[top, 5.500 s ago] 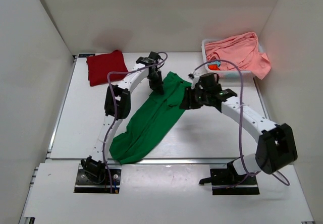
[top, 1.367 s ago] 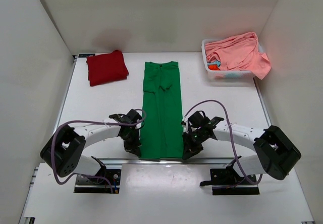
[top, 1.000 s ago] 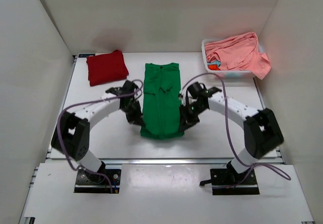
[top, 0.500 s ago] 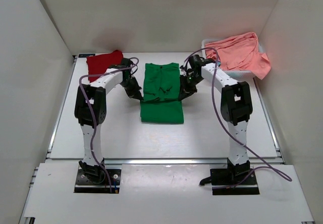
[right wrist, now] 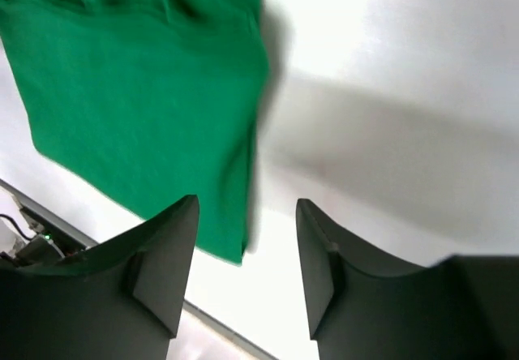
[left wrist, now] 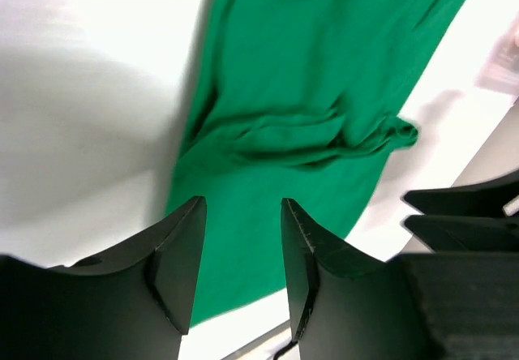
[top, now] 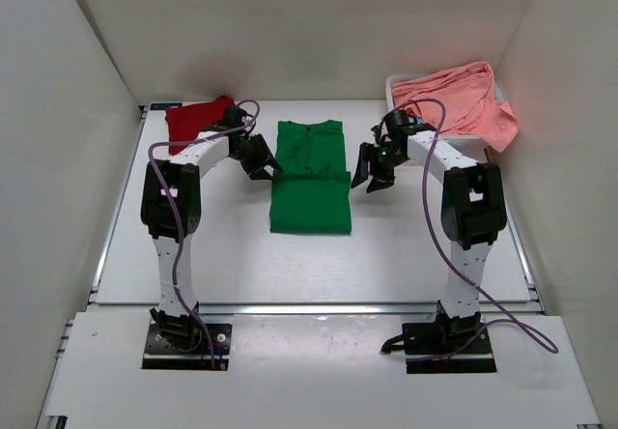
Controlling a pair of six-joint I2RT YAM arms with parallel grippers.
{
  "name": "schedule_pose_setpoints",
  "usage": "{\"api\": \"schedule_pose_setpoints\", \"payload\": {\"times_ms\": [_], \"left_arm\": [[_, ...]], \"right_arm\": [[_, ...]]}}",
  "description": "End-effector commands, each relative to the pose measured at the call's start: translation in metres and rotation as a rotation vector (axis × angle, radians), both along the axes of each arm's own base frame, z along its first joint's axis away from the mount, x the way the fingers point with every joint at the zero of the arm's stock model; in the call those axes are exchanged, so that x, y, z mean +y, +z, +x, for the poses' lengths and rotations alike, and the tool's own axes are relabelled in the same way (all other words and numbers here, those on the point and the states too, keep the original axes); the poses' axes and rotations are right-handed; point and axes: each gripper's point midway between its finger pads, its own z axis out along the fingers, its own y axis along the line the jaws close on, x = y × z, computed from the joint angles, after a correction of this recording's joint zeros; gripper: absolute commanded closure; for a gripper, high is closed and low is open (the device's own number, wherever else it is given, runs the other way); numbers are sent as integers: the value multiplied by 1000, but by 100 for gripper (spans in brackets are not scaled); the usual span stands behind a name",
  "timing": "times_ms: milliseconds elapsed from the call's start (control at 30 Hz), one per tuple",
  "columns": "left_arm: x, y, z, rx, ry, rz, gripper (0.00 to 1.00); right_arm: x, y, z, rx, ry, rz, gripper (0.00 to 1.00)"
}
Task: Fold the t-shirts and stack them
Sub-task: Fold the folded rectangular tshirt in 1/3 of the way, then grab one side of the 2/3 rectangular tshirt with both arms
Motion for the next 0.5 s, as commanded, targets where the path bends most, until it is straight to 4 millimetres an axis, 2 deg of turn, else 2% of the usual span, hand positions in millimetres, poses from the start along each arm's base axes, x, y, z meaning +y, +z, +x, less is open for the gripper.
{"api": "schedule_pose_setpoints", "payload": {"times_ms": [0, 33, 67, 100, 133, 167, 233, 267, 300, 367, 467], "left_arm": [[10, 28, -18, -54, 10, -18, 47], [10, 35, -25, -75, 11, -19, 47], [15, 30, -43, -52, 21, -5, 47], [19, 11, -62, -10, 25, 24, 47], [21, 14, -69, -30, 40, 41, 47], [29, 7, -85, -6, 67, 62, 47], [31, -13, -118, 45, 65, 99, 47], [26, -11, -123, 35, 68, 115, 47], [26, -16, -129, 46, 72, 128, 47], [17, -24, -135, 44, 63, 182, 46], [5, -29, -133, 38, 71, 203, 47]], "right_arm": [[7, 45, 10, -180, -56, 55, 49], [7, 36, -2, -148, -48, 39, 49], [10, 35, -7, -157, -37, 33, 47], [16, 29, -22, -132, -22, 43, 46], [16, 20, -36, -103, -24, 38, 46], [21, 15, -49, -89, -12, 40, 45], [31, 9, -72, -66, 3, 33, 43], [29, 0, -80, -40, -23, 21, 42], [32, 0, -83, -49, -25, 15, 41], [36, -14, -101, -6, -30, 1, 42], [43, -26, -110, 28, -28, 3, 40]]}}
